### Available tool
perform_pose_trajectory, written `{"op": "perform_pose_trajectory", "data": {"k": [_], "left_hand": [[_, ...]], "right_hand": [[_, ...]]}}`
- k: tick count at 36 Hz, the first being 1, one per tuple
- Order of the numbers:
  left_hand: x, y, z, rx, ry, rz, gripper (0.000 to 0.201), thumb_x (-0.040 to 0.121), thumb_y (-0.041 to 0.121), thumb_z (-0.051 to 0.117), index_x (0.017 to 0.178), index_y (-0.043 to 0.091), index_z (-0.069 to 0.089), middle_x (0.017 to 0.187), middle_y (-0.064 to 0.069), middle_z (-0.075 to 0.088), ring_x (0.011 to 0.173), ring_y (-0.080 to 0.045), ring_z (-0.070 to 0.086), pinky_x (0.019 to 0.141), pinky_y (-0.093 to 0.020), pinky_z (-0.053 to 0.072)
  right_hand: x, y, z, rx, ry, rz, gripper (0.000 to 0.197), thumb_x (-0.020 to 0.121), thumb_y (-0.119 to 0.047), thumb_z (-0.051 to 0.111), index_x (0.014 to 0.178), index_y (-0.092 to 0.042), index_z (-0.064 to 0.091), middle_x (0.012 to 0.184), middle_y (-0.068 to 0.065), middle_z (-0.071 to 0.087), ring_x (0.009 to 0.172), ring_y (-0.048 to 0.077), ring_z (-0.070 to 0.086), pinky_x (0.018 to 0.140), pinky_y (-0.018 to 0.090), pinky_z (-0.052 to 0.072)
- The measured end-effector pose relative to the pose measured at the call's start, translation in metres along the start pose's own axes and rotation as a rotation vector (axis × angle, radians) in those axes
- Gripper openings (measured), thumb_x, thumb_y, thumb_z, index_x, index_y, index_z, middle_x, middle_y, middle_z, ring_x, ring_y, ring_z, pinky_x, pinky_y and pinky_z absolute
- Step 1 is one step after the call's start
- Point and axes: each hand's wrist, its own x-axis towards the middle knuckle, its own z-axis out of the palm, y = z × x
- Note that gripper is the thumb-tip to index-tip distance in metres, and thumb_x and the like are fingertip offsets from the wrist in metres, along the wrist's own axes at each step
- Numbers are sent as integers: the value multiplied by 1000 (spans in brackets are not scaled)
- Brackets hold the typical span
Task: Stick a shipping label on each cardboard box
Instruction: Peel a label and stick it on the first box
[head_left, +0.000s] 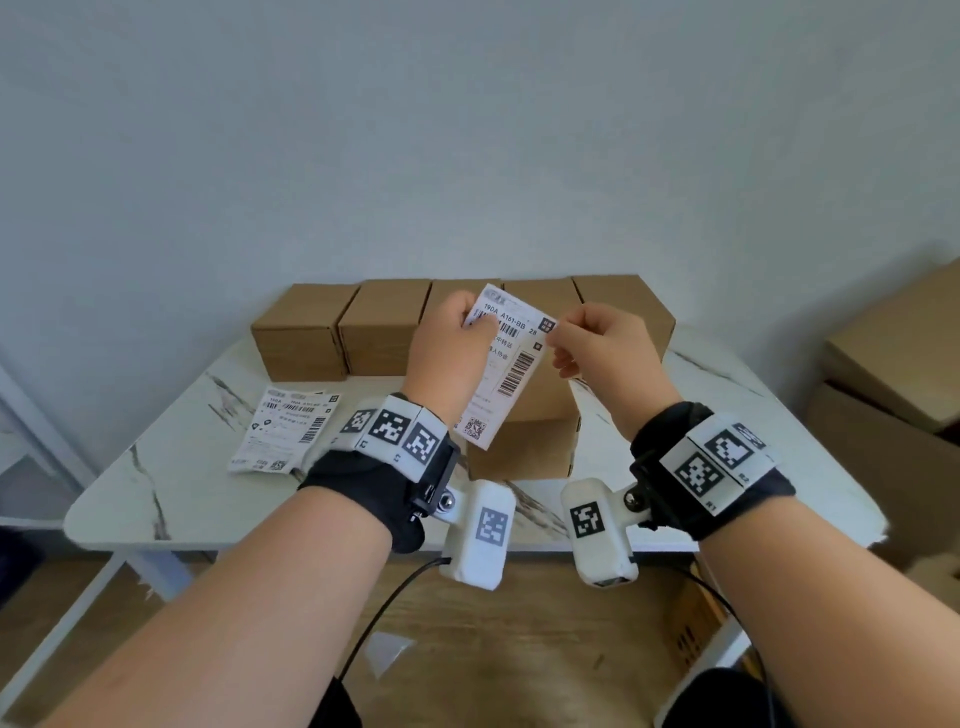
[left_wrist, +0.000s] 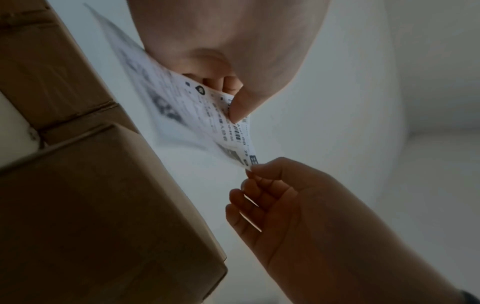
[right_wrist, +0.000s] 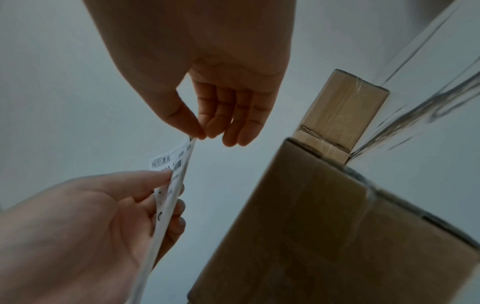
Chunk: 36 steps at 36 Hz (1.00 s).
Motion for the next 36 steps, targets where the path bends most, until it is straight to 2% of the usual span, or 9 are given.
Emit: {"op": "perform_pose_trajectory", "data": {"k": [3,15,18,20,22,26,30,32,36], "left_hand": [[1,-1,2,60,15,47,19,97,19,44,99,3,56,90,-8,68,84,-31,67,62,-34,49],[7,-10,1,290,36,166,16,99,25,41,99,17,54,87,0,68,67,-15,65,49,-26,46],[10,-12,3,272,106,182,12,96,21,49,108,22,53,104,4,65,91,-15,65,71,-32,55],[11,-15,6,323,189,254,30,89,16,59,117,19,48,117,2,55,110,-16,52,93,-35,47],[7,-15,8,447,272,318,39,83,15,66,116,16,47,118,0,48,112,-17,42,98,-29,36],[-1,-15,15,570,264,466,22,80,11,67,96,16,54,107,0,50,103,-18,46,88,-30,43],[-3,-19,24,432,29,409,10,89,15,61,97,20,63,109,4,53,94,-12,54,69,-12,43],[-3,-21,27,392,1,382,9,90,18,60,96,21,67,108,5,57,83,-6,54,60,-5,37],[-2,-23,30,347,9,376,11,90,20,61,93,21,71,98,7,63,71,-1,51,58,-5,36]], "right_hand": [[-1,2,0,10,5,2,12,87,-6,55,75,-6,58,68,5,60,65,17,56,65,28,50],[-1,4,-2,26,-63,44,15,87,-5,55,75,-3,63,65,6,60,63,18,56,60,26,50],[-2,6,-1,39,-65,56,13,86,-5,56,76,-2,64,64,6,59,61,17,53,57,24,48],[-3,8,-1,62,-50,77,14,86,-5,57,74,-3,63,62,4,57,59,16,51,55,22,47],[-3,11,-1,98,-30,102,15,87,-5,59,72,-6,62,62,2,56,57,15,50,56,23,47],[-4,16,-5,128,-24,126,10,86,-5,61,78,-2,66,63,3,55,58,16,49,60,28,44],[-4,19,-9,108,-13,117,15,84,-4,59,88,8,68,67,6,56,61,17,49,59,27,43],[-4,20,-10,100,-9,117,17,84,-3,58,90,10,67,68,7,57,61,16,50,60,27,43],[-4,23,-11,77,-28,106,18,85,-3,59,92,10,68,69,6,58,60,13,50,61,25,44]]}}
